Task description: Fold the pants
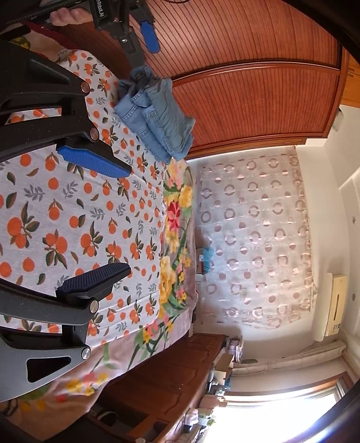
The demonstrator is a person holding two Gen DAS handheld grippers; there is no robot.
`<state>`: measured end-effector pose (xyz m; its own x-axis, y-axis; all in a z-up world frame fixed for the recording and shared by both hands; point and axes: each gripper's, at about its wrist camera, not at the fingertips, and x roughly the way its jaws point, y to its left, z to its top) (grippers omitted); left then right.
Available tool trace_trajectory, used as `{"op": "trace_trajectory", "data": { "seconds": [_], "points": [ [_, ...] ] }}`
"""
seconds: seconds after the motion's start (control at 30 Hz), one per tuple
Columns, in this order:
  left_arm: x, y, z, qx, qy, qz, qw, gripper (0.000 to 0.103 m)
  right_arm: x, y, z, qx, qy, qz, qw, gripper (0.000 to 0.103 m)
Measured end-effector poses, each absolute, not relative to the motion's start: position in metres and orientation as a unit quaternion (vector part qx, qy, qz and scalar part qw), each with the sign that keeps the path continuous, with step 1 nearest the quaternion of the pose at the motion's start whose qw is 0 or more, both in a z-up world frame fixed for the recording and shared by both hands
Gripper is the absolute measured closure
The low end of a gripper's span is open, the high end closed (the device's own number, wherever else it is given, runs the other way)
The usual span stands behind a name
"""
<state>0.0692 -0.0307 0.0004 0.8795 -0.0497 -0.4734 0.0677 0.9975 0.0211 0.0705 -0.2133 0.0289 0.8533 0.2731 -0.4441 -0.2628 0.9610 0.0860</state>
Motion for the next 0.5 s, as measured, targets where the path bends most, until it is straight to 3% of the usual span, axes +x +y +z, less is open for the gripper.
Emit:
{"op": "trace_trajectory", "data": {
  "seconds": [0.5],
  "points": [
    [0.065, -0.023, -0.013, 0.007, 0.254, -0.020, 0.967, 0.018, 0.069, -0.217, 0.026, 0.004, 0.224, 0.130, 0.966, 0.037]
  ]
}}
